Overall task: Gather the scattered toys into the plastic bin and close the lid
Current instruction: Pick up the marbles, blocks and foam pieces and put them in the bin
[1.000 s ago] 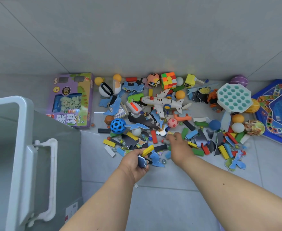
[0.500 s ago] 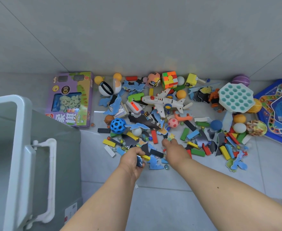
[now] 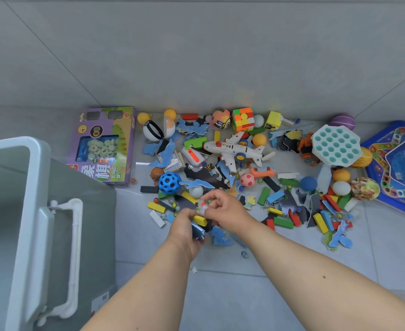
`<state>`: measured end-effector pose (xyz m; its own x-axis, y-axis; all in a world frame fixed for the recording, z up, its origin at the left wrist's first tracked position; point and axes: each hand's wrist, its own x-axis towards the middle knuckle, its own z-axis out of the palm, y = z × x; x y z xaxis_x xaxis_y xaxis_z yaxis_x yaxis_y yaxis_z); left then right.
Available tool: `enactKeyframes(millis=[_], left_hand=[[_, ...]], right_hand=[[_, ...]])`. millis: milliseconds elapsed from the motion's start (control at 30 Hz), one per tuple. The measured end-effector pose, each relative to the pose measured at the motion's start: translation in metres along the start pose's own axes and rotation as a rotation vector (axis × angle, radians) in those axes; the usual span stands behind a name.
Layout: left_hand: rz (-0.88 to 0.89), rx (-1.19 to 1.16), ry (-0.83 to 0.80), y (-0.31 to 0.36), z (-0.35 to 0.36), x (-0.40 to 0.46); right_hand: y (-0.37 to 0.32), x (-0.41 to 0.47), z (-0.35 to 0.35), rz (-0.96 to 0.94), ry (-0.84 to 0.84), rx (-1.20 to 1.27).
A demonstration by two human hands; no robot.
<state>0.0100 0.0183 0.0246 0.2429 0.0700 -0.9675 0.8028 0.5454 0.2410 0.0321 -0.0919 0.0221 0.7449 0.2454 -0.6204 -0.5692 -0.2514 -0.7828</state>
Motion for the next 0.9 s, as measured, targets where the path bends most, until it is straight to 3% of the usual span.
enactKeyframes(millis=[267, 400, 500, 567, 700, 900], left_hand=[[-0.110, -0.122, -0.213, 0.007, -0.008, -0.004], [-0.088, -0.156, -0.224, 0.008, -0.011, -0.006], [-0.076, -0.165, -0.229, 0.008, -0.013, -0.006], [-0.076, -0.151, -0.252, 0.007, -0.014, -0.006], [-0.069, -0.127, -0.297, 0.003, -0.011, -0.008], [-0.022, -0.057, -0.335, -0.007, -0.009, -0.010]], right_hand=[[0.002, -0.011, 0.019, -0.138, -0.019, -0.184], [0.000, -0.012, 0.010, -0.169, 0.240, -0.129], [0.017, -0.010, -0.015, -0.083, 0.463, -0.318], [0.038, -0.013, -0.037, -0.008, 0.521, -0.451], [0.072, -0.029, -0.063, 0.138, 0.397, -0.631], [0.081, -0.021, -0.043, 0.222, 0.165, -0.876]])
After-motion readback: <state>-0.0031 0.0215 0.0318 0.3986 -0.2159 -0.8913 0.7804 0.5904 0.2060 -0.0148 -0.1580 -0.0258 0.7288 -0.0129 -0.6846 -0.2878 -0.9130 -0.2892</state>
